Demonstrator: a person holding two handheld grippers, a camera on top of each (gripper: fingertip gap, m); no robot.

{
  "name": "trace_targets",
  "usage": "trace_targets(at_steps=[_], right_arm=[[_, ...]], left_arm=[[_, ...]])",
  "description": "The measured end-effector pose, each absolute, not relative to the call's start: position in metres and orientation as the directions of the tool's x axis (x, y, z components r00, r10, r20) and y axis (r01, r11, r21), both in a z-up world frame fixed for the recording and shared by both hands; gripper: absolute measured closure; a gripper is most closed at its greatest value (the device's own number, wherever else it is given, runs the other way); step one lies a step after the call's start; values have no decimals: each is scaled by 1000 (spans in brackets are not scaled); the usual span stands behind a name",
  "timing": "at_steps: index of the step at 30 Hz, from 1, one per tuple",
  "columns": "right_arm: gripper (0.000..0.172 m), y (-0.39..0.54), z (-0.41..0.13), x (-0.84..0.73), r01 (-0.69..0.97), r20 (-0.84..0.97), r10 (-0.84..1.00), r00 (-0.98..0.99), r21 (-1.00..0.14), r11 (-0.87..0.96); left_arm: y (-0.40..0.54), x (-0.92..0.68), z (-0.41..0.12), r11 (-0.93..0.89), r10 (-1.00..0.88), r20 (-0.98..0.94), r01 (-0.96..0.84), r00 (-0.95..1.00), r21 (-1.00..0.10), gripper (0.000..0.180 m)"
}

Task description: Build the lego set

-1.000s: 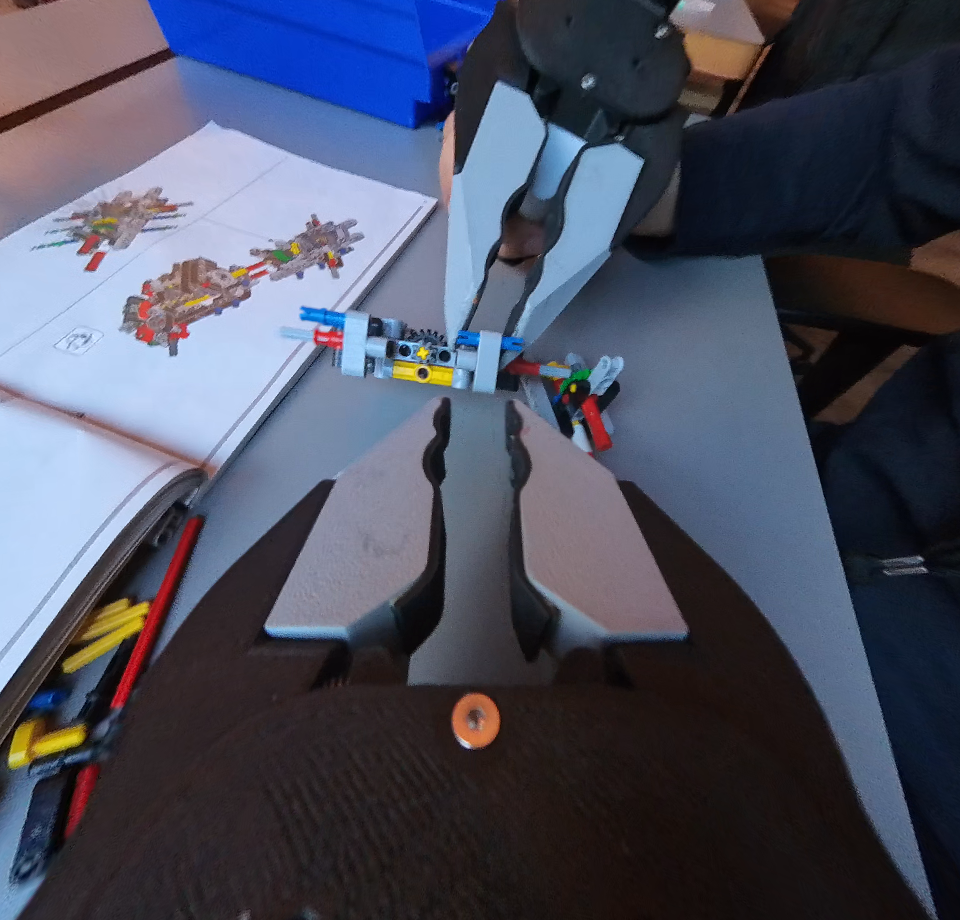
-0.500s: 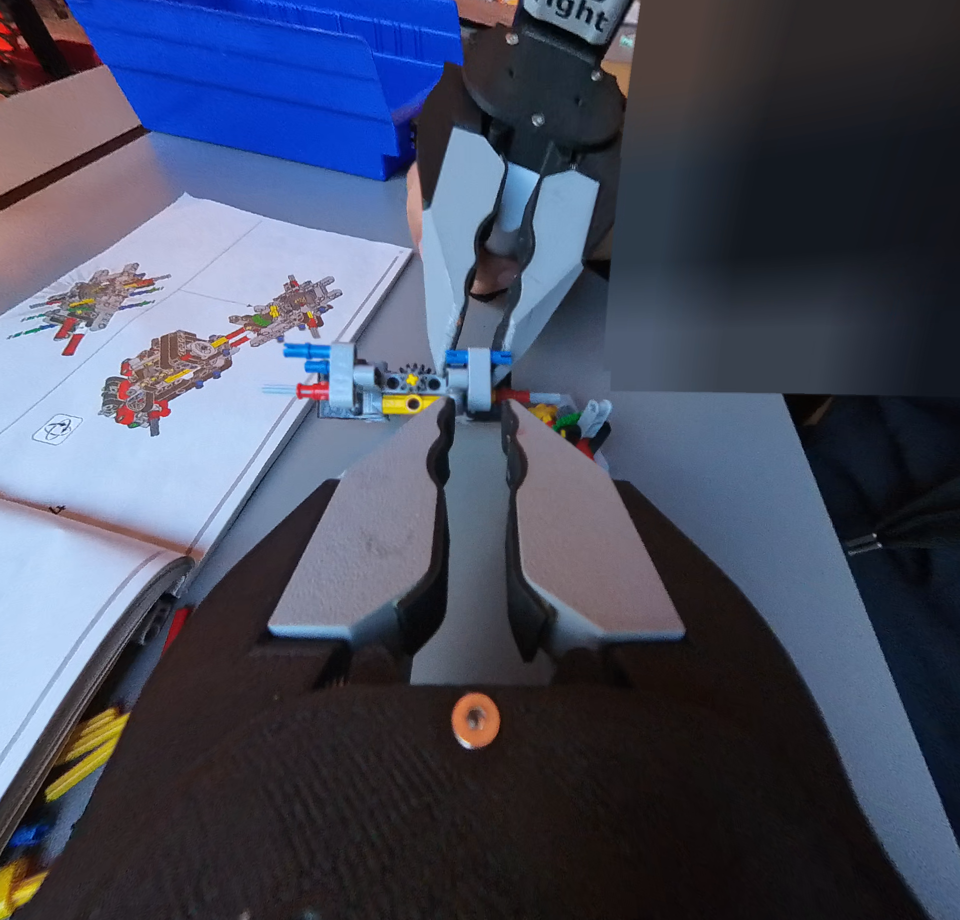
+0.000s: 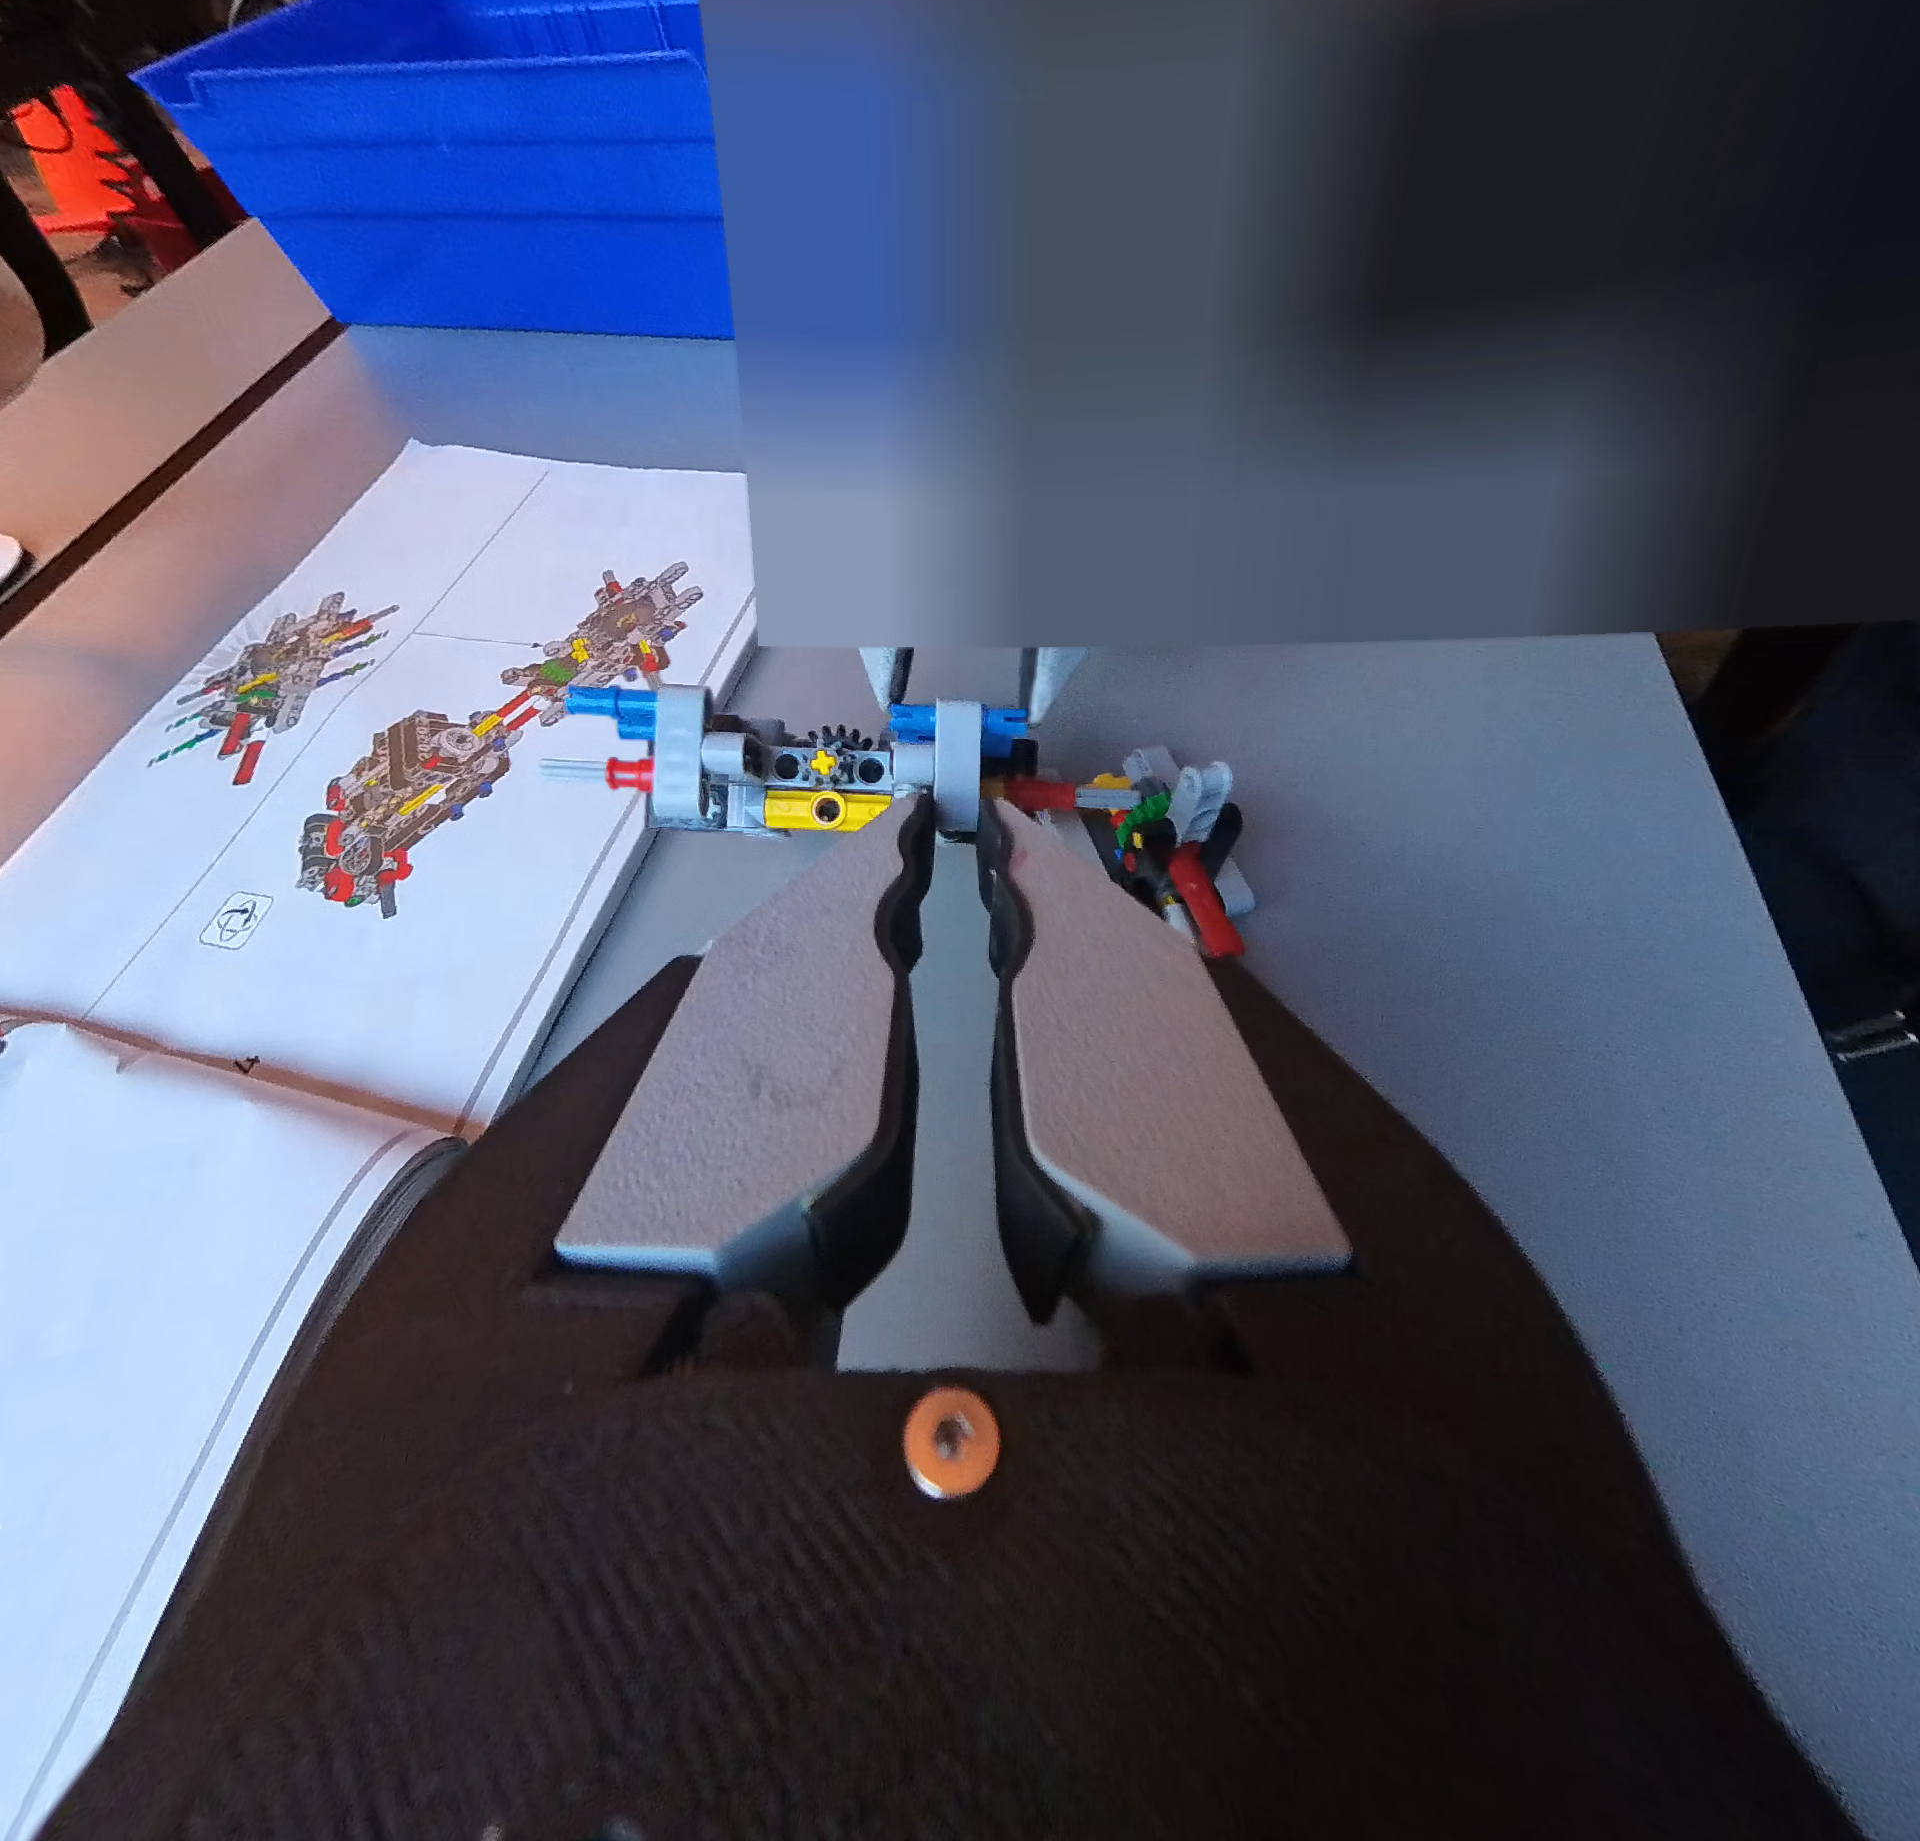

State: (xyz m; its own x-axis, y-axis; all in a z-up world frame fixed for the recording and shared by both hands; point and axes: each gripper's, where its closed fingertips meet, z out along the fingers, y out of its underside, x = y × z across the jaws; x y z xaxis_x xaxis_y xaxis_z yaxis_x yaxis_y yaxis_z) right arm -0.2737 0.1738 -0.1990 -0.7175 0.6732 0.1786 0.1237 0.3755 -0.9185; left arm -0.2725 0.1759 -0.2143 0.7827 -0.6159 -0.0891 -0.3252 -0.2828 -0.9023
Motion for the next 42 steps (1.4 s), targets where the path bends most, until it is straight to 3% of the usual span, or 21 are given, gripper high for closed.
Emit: trace_targets(at_steps=[18,34,37,39,42], right_arm=[[163,159,-202,-273,46,285,620,-731,-886,461],[161,153,-201,-273,97,154,627,-763,-933,347],[158,154,-201,-273,96,157,626,-764,-931,351],[146,156,-202,-275,106,155,642,-751,-931,349],[152,154,-202,-274,104,153,635,-757,-932,348]], left_arm=[[157,-265,-217,-284,-746,-5,-324,665,-902,177],[152,-266,-217,-269,-767,0,-322,641,-908,177],[152,-267,-216,-273,-763,7,-313,646,-910,177],[152,-266,-215,-272,-767,10,-310,642,-911,177],[152,-266,-216,-270,-766,4,-317,643,-909,176]])
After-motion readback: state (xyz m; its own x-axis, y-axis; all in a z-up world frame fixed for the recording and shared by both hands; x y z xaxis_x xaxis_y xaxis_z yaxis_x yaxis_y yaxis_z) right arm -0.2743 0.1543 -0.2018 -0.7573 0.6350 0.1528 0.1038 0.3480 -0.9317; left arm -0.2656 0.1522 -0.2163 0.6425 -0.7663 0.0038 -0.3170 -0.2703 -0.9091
